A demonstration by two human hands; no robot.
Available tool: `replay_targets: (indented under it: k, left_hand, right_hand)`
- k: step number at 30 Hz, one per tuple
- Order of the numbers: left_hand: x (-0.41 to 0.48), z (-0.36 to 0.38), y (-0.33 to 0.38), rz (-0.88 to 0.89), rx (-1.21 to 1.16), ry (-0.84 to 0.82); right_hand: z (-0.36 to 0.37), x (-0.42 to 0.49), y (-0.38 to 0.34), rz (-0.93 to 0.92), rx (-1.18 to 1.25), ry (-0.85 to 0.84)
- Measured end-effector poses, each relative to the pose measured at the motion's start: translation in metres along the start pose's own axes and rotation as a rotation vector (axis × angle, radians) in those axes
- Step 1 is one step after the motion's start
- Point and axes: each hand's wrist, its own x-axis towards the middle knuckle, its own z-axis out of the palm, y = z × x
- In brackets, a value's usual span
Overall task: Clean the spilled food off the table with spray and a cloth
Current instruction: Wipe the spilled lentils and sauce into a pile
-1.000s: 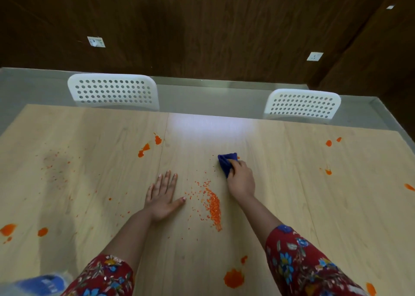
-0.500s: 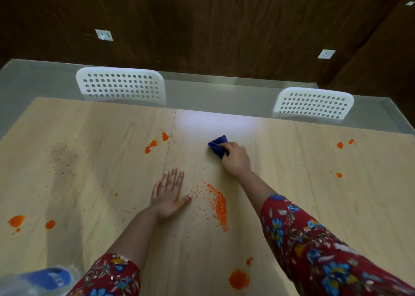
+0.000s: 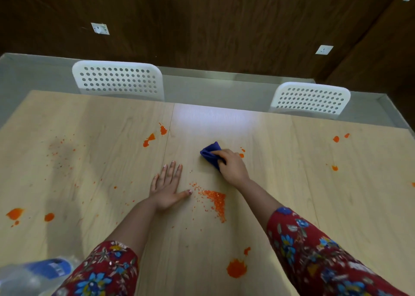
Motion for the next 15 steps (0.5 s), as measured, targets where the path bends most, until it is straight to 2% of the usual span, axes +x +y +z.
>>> replay_targets:
  k: [2, 4, 7, 8, 9, 11, 13, 15]
  left_hand:
    - [0.000, 0.000, 0.000, -0.001, 0.006, 0.004]
    - [0.000, 0.000, 0.001, 0.000, -0.003, 0.005]
    - [0.001, -0.001, 0.001, -0.004, -0.011, 0.009]
    - [0.000, 0.000, 0.001, -0.003, -0.005, 0.008]
    - [0.001, -0.001, 0.001, -0.001, 0.000, 0.012]
    - [0.001, 0.000, -0.001, 0.006, -0.005, 0.015]
    - [0.001, 0.000, -0.002, 0.015, -0.014, 0.015]
    - [0.001, 0.002, -0.002, 0.020, -0.014, 0.015]
  right_hand:
    - [0.006, 0.004, -0.006, 0.000, -0.089, -0.036]
    - [0.011, -0.005, -0.012, -0.074, -0.110, -0.089]
    - [0.007, -0.028, -0.008, -0.202, -0.022, -0.266]
    - [0.002, -0.038, -0.001, -0.193, 0.038, -0.277]
    - [-0.005, -0.044, 0.008, -0.157, 0.110, -0.211]
    - [-0.021, -0.064, 0.035, 0.032, 0.221, 0.014]
    - [-0.034, -0.088, 0.060, 0.260, 0.224, 0.180]
    - [-0.034, -0.110, 0.071, 0.379, 0.164, 0.253]
